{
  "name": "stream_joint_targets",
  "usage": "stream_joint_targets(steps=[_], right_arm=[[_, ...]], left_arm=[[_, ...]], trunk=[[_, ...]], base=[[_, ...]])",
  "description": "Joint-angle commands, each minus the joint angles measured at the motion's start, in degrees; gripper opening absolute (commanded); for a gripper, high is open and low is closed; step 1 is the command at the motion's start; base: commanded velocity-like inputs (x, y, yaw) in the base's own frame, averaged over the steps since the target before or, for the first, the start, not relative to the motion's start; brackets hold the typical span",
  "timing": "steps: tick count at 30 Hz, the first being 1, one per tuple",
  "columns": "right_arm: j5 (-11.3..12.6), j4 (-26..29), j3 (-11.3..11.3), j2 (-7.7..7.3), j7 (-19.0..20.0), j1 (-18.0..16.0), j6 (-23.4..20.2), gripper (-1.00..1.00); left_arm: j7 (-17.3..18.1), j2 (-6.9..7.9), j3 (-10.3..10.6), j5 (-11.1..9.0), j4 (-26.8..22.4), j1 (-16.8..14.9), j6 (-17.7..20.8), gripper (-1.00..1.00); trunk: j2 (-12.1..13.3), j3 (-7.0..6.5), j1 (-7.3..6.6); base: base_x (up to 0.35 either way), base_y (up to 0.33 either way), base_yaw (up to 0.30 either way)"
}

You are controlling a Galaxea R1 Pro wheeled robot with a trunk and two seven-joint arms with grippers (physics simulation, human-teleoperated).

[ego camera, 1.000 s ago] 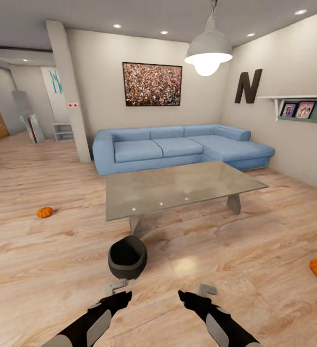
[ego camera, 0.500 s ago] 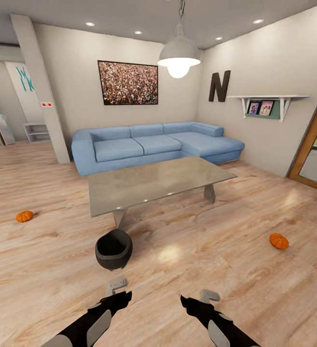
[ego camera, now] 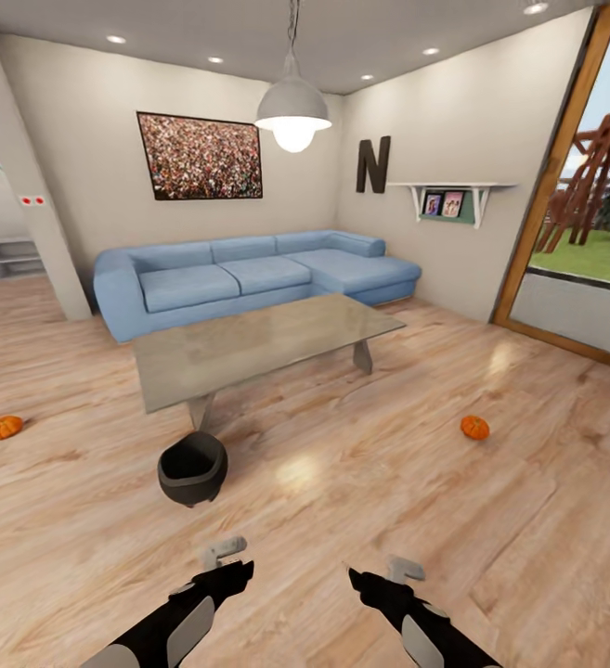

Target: Place each of the two pumpkins and all three candles from the living room inside a cabinet in the living room (use any cabinet), then make sure every cabinet is closed, and position the cauldron so it is next to a table in the living room.

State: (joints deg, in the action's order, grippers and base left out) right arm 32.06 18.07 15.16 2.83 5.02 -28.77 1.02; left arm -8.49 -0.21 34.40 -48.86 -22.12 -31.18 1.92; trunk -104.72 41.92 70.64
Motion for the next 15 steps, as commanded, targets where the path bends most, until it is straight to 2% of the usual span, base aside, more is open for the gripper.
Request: stream_joint_targets(steps=[1,8,11,15], right_arm=[[0.55,-0.06,0.29,-0.02,0.07,-0.06,0.13,1.0],[0.53,-0.13,0.23,-0.02,0.14,-0.05,0.24,1.0],[0.48,-0.14,0.25,-0.02,0.2,-0.05,0.22,1.0],[0.46,-0.14,0.23,-0.02,0.2,-0.06,0.21,1.0]], left_arm=[[-0.49,0.09,0.42,-0.36,-0.17,-0.02,0.13,1.0],[-0.51,0.12,0.4,-0.36,-0.2,-0.02,0.13,1.0],[-0.51,0.12,0.4,-0.36,-0.21,-0.02,0.11,1.0],[-0.53,0.12,0.48,-0.32,-0.21,-0.02,-0.01,1.0]], trunk=[[0.39,-0.08,-0.27],[3.19,-0.97,-1.81],[4.4,-1.35,-2.46],[4.4,-1.14,-2.46]], base=[[-0.323,0.0,-0.253],[-0.296,0.0,-0.253],[-0.092,0.0,-0.253],[-0.021,0.0,-0.253]])
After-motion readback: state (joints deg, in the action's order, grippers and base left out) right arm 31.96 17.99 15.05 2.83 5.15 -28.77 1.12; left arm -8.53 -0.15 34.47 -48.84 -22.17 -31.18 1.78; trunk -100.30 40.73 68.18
